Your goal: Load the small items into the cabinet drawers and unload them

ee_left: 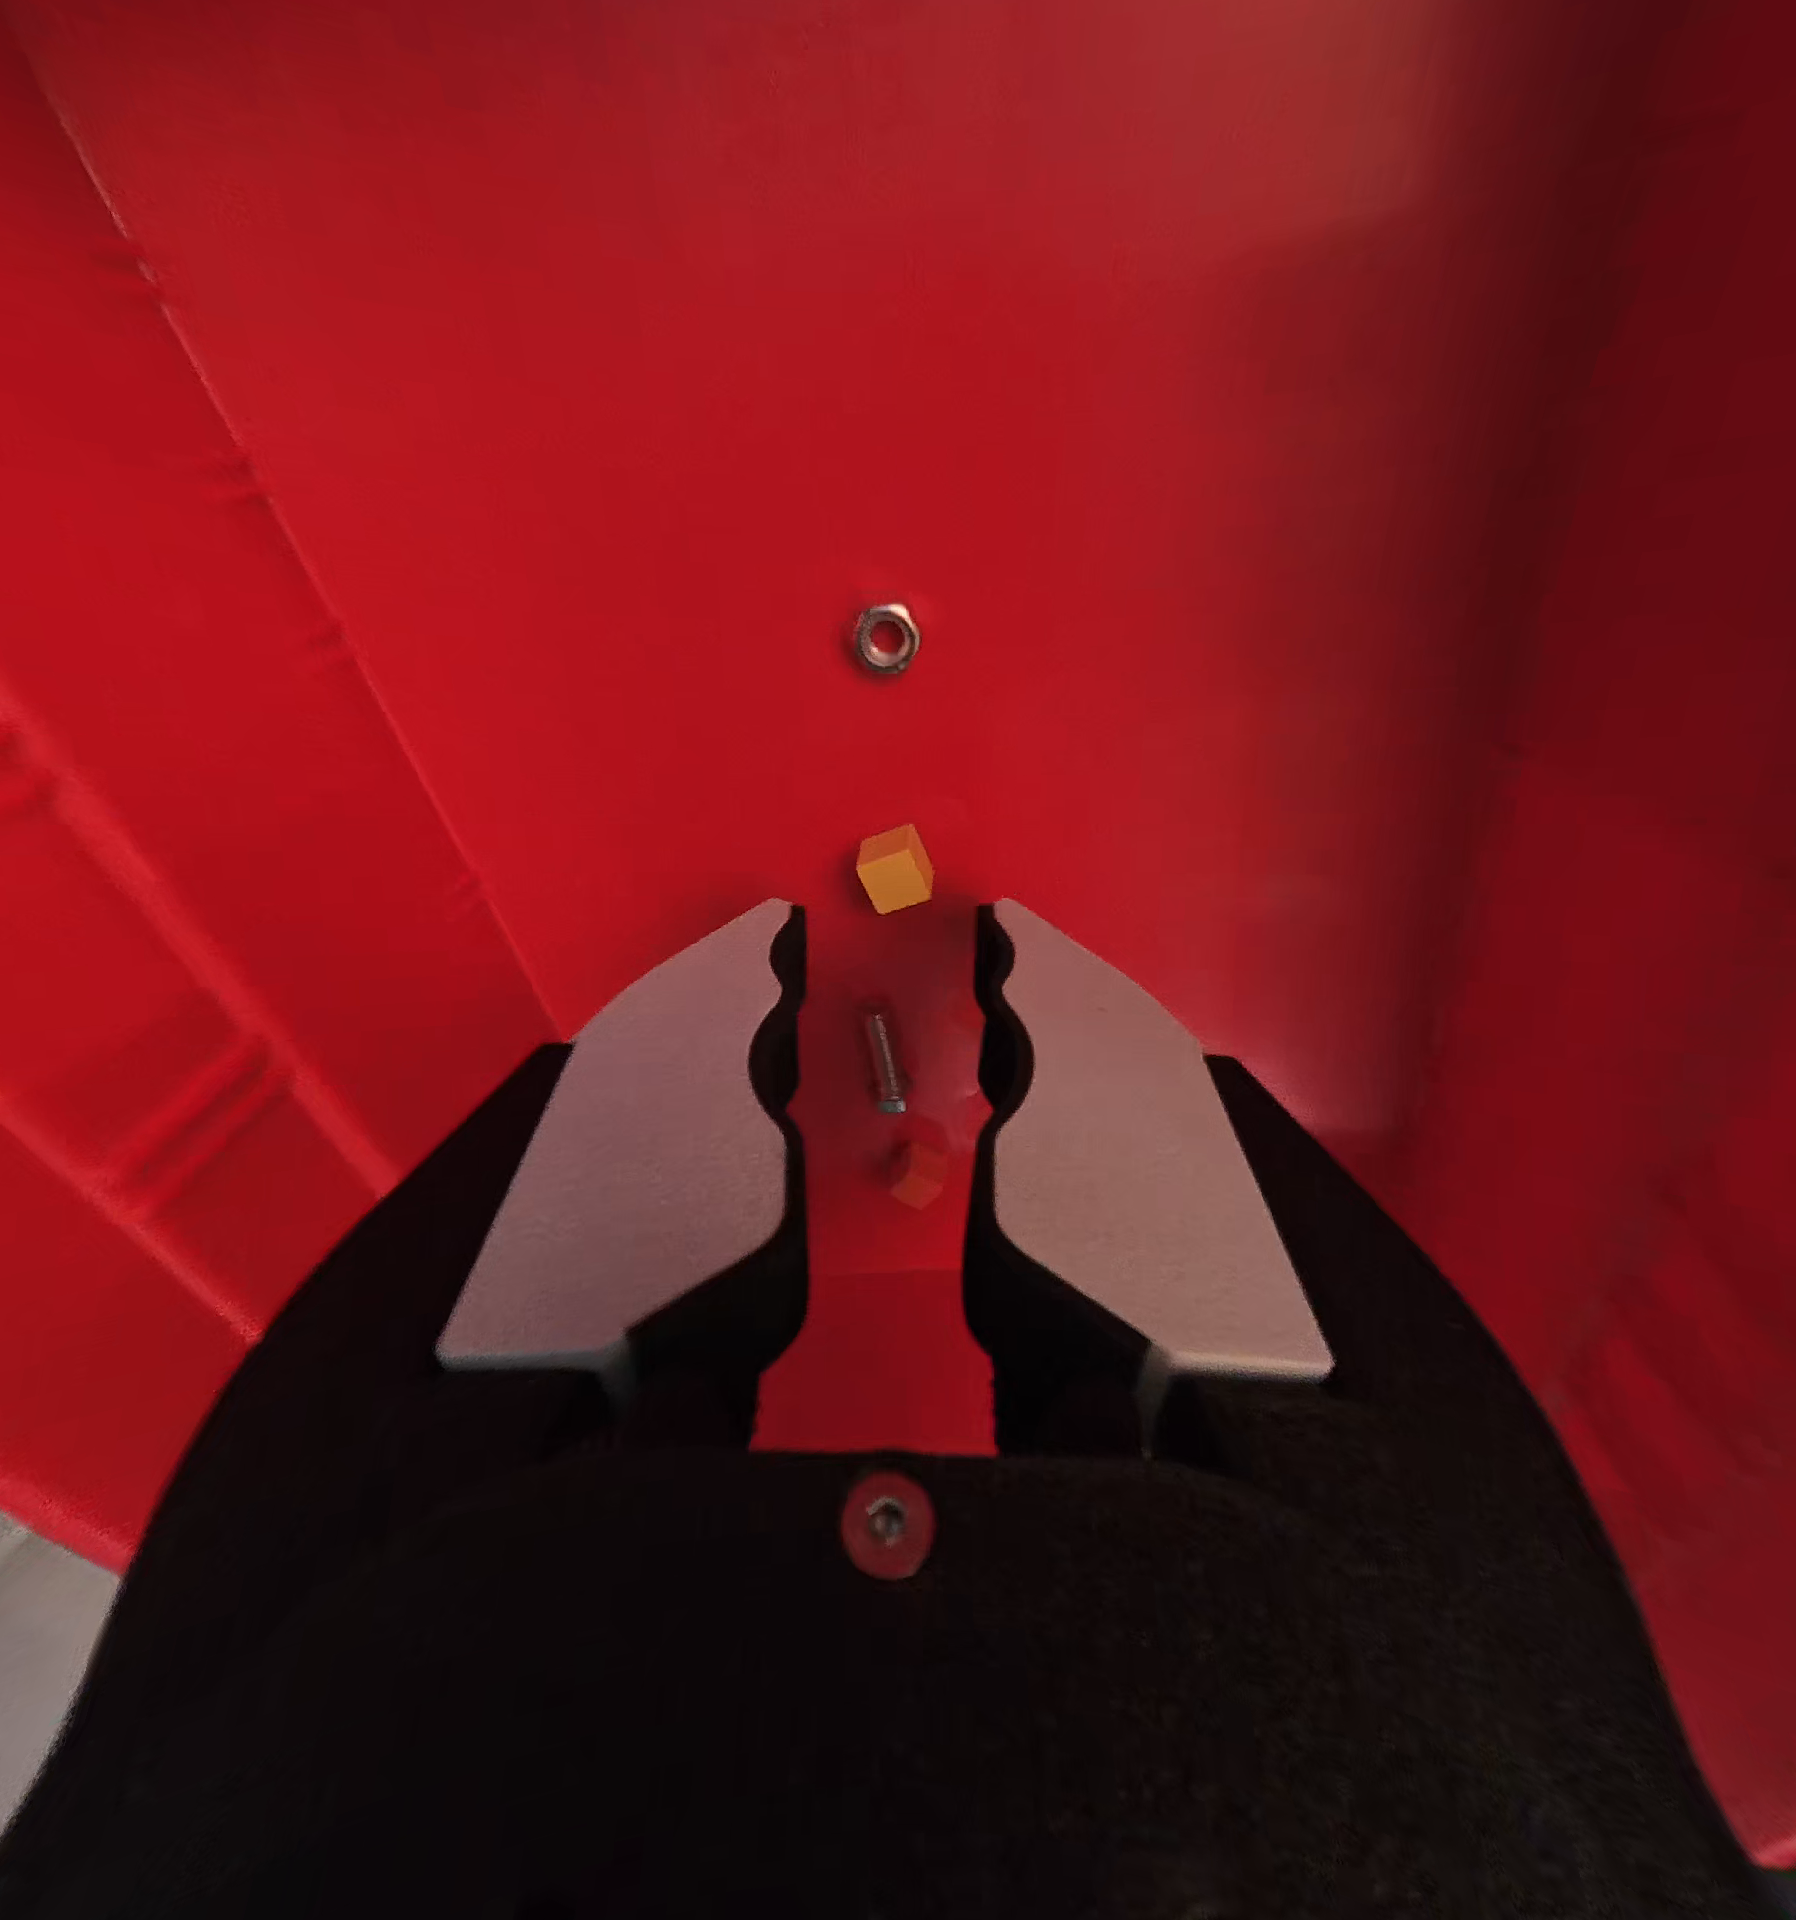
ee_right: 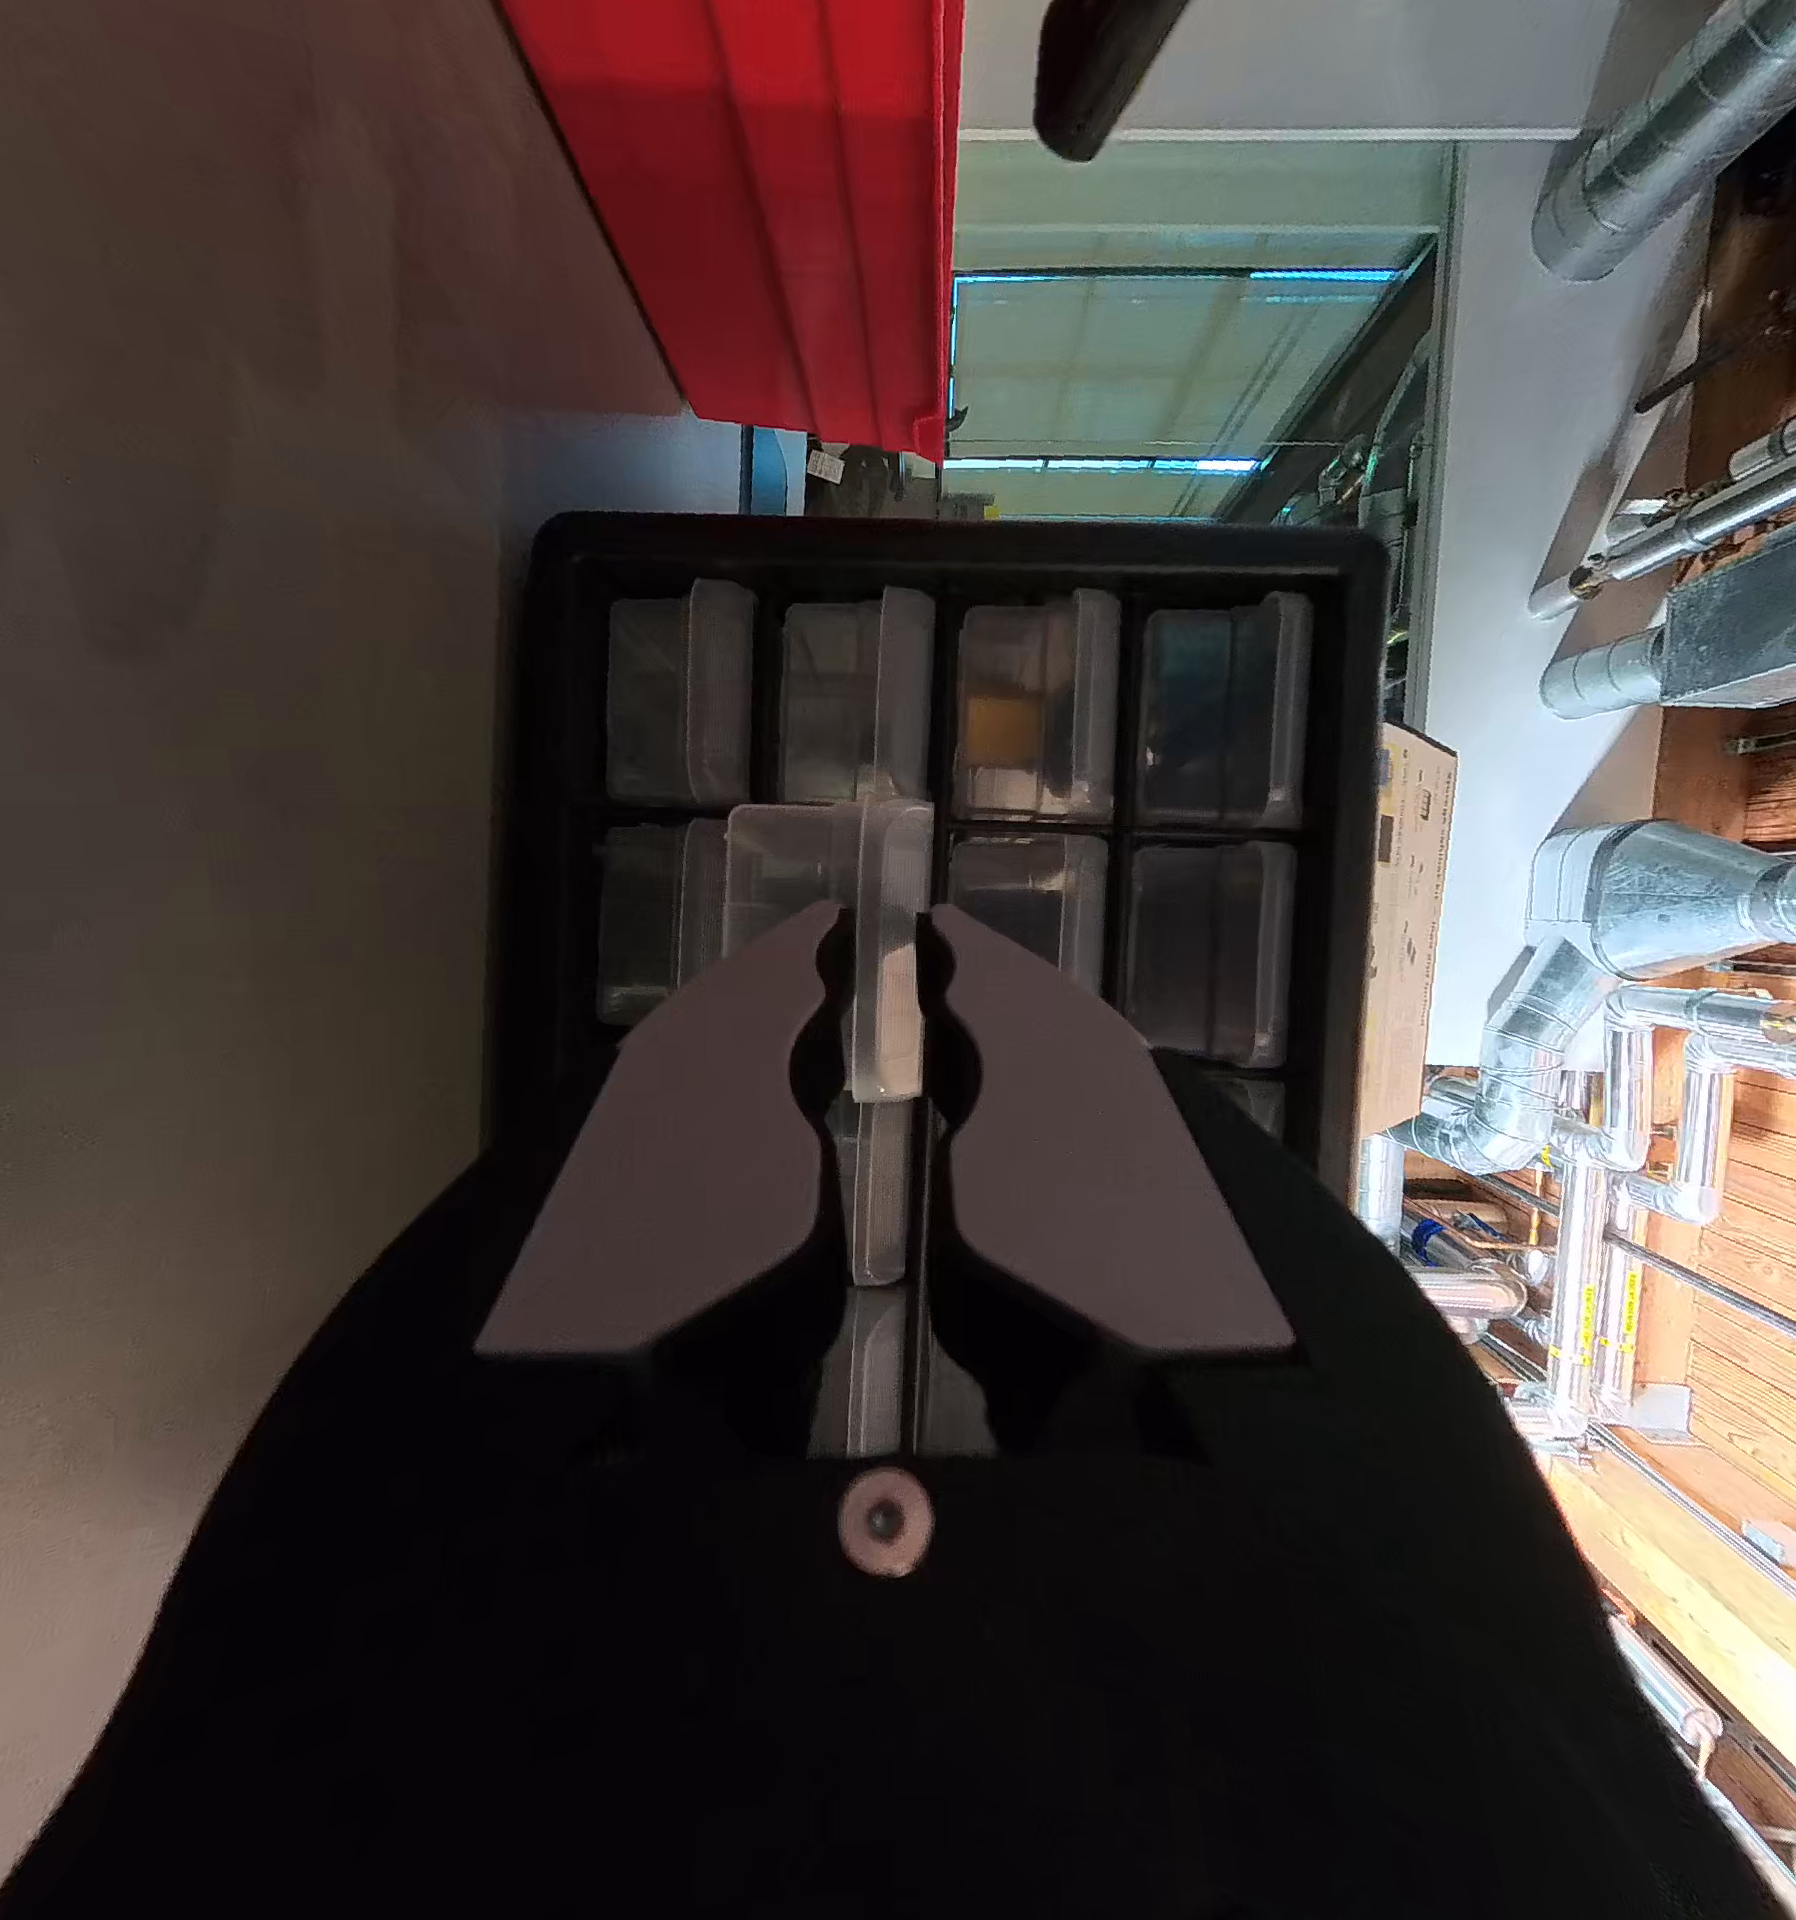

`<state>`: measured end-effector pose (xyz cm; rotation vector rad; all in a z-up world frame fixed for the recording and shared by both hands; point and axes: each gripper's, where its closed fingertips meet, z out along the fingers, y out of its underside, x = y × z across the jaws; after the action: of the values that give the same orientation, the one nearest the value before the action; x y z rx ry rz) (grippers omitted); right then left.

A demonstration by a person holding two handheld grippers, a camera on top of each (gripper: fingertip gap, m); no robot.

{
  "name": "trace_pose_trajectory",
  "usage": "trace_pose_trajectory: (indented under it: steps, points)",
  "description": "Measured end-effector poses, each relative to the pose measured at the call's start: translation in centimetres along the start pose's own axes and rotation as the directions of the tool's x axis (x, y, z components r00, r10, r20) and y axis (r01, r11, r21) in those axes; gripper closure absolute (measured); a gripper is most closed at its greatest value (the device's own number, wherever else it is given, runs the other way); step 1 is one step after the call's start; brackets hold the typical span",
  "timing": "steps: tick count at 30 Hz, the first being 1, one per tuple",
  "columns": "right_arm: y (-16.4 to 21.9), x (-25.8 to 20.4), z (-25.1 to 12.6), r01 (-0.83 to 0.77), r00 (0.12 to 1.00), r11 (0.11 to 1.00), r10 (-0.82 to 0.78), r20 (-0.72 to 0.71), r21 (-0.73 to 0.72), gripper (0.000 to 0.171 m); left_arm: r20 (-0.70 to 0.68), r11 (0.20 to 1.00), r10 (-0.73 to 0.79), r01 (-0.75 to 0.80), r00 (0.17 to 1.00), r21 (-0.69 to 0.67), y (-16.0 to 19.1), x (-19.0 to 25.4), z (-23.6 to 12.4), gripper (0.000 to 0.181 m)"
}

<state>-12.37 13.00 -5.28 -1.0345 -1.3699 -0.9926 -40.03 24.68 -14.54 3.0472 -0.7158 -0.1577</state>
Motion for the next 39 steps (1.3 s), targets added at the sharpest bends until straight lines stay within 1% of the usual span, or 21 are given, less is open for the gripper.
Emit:
trace_pose_trajectory:
  steps: [1, 2, 4, 10, 12, 13, 15, 17, 18, 20, 23, 25, 26, 28, 31, 34, 39]
  points:
    - [0.0, 0.0, 0.0, 0.000, 1.000, 1.000, 0.000, 0.001, -0.001, 0.159, 0.005, 1.000, -0.002, 0.002, 1.000, -0.005, 0.0, -0.1, 0.2, 0.151]
    - [0.0, 0.0, 0.0, 0.002, 1.000, 1.000, -0.002, 0.001, -0.002, 0.159, 0.005, 1.000, -0.006, 0.006, 1.000, -0.007, -0.1, -0.2, 0.4, 0.156]
    - [0.0, 0.0, 0.0, 0.004, 1.000, 1.000, -0.004, 0.002, -0.003, 0.159, -0.005, 1.000, -0.004, 0.004, 1.000, -0.006, -0.2, -0.2, 0.6, 0.168]
    - [0.1, 0.0, 0.1, 0.008, 1.000, 1.000, -0.008, 0.003, -0.008, 0.159, -0.038, 1.000, 0.003, -0.002, 0.999, 0.030, -0.3, -0.3, -0.2, 0.170]
    - [0.1, 0.0, 0.1, 0.006, 1.000, 1.000, -0.006, 0.004, -0.007, 0.159, -0.027, 0.999, 0.000, 0.001, 1.000, 0.033, 0.5, -0.3, -1.5, 0.170]
    - [0.1, 0.0, 0.1, 0.007, 1.000, 1.000, -0.007, 0.003, -0.007, 0.159, -0.022, 0.998, 0.005, -0.004, 1.000, 0.056, 0.7, -0.1, -2.7, 0.170]
    - [0.1, 0.0, 0.1, 0.008, 1.000, 1.000, -0.008, 0.003, -0.006, 0.159, -0.043, 0.985, 0.051, -0.043, 0.998, 0.170, 0.6, 1.6, -6.0, 0.170]
    - [0.2, 0.0, 0.0, 0.011, 1.000, 1.000, -0.011, 0.009, -0.007, 0.159, -0.088, 0.939, 0.161, -0.125, 0.983, 0.319, 0.3, 4.9, -9.7, 0.170]
    - [0.2, 0.0, 0.0, 0.012, 1.000, 1.000, -0.012, 0.015, -0.007, 0.159, -0.098, 0.911, 0.229, -0.178, 0.968, 0.372, 0.5, 6.9, -11.3, 0.170]
    - [0.2, 0.0, -0.2, 0.009, 1.000, 1.000, -0.009, 0.027, 0.001, 0.159, -0.069, 0.838, 0.372, -0.303, 0.926, 0.454, 1.2, 10.7, -13.8, 0.170]
    - [-0.1, -0.1, -0.5, 0.027, 0.999, 0.999, -0.028, 0.030, 0.023, 0.160, -0.018, 0.690, 0.569, -0.465, 0.822, 0.554, 2.2, 17.2, -16.6, 0.170]
    - [-0.3, 0.0, -0.6, 0.048, 0.999, 0.998, -0.049, 0.023, 0.033, 0.160, 0.027, 0.583, 0.663, -0.538, 0.749, 0.609, 2.2, 21.4, -17.7, 0.170]
    - [-0.3, 0.0, -0.7, 0.049, 0.999, 0.998, -0.050, 0.022, 0.037, 0.160, 0.058, 0.543, 0.690, -0.568, 0.722, 0.618, 1.9, 23.2, -17.9, 0.170]
    - [-0.2, 0.0, -0.6, 0.048, 0.999, 0.998, -0.049, 0.019, 0.042, 0.160, 0.104, 0.505, 0.731, -0.638, 0.674, 0.582, 1.1, 26.1, -17.1, 0.170]
    - [-0.1, 0.0, -0.6, 0.061, 0.998, 0.997, -0.062, 0.019, 0.049, 0.160, 0.138, 0.500, 0.782, -0.744, 0.608, 0.443, -0.2, 28.8, -14.6, 0.170]
    - [-0.3, -0.1, -0.8, 0.058, 0.998, 0.996, -0.060, 0.023, 0.065, 0.160, 0.167, 0.522, 0.784, -0.781, 0.598, 0.343, -2.1, 30.1, -13.1, 0.170]
    - [-0.2, 0.0, -1.0, 0.057, 0.998, 0.995, -0.059, 0.035, 0.078, 0.160, 0.218, 0.504, 0.815, -0.842, 0.537, 0.191, -3.0, 30.3, -11.7, 0.170]
